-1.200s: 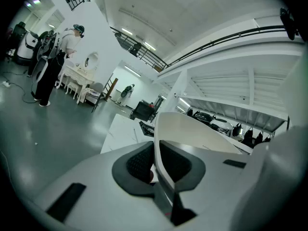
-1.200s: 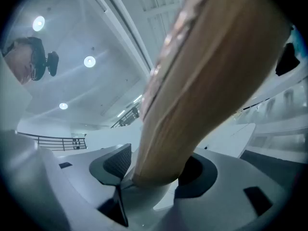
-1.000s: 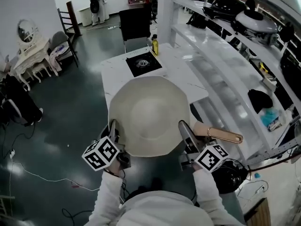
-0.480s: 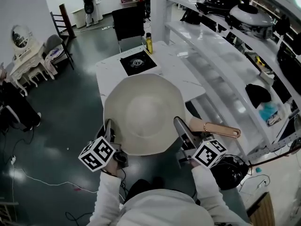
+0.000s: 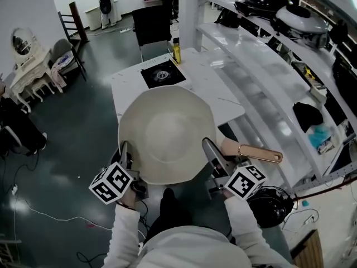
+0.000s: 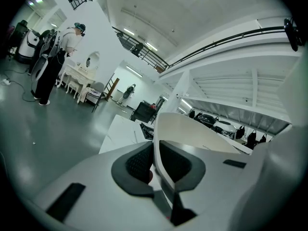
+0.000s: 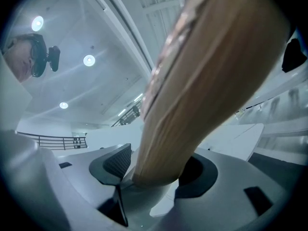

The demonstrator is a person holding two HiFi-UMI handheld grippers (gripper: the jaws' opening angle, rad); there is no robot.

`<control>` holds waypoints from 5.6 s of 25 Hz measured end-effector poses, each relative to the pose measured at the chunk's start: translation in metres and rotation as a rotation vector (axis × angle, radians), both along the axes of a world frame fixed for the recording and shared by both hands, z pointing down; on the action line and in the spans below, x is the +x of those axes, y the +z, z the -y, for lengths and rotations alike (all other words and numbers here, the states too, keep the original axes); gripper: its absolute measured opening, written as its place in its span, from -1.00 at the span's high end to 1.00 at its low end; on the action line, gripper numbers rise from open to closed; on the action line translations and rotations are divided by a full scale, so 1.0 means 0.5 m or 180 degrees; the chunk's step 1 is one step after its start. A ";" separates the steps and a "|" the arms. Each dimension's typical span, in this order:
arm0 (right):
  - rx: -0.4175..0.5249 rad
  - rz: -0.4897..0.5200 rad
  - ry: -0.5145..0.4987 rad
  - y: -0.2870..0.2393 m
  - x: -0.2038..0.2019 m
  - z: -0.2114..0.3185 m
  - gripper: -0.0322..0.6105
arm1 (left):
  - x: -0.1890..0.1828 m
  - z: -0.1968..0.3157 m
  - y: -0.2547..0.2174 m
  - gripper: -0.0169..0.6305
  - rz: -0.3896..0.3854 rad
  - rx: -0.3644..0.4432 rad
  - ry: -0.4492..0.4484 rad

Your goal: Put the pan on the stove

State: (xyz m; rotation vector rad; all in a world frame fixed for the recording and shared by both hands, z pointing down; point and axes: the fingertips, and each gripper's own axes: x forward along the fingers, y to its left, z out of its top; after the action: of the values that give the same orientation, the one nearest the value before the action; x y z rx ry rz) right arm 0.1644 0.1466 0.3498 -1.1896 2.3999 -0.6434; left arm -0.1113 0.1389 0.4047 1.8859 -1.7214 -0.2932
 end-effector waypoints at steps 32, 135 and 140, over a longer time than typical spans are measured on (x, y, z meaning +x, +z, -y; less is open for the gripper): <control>-0.0185 0.0015 0.0336 0.041 -0.129 0.501 0.01 | -0.125 0.558 0.029 0.81 -0.0033 -0.0076 0.0350; -0.0591 0.0046 0.0129 0.197 -0.093 1.069 -0.06 | -0.105 1.091 0.131 0.65 0.0126 -0.0191 0.0146; -0.0626 0.0023 0.0166 0.199 -0.085 1.047 -0.06 | -0.112 1.078 0.126 0.57 0.0107 -0.0163 0.0169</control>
State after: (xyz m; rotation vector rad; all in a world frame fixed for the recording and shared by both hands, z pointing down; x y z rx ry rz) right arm 0.1217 -0.3771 0.4491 -1.3204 2.3338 -0.8820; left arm -0.1671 -0.3999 0.4678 1.9062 -1.6819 -0.1964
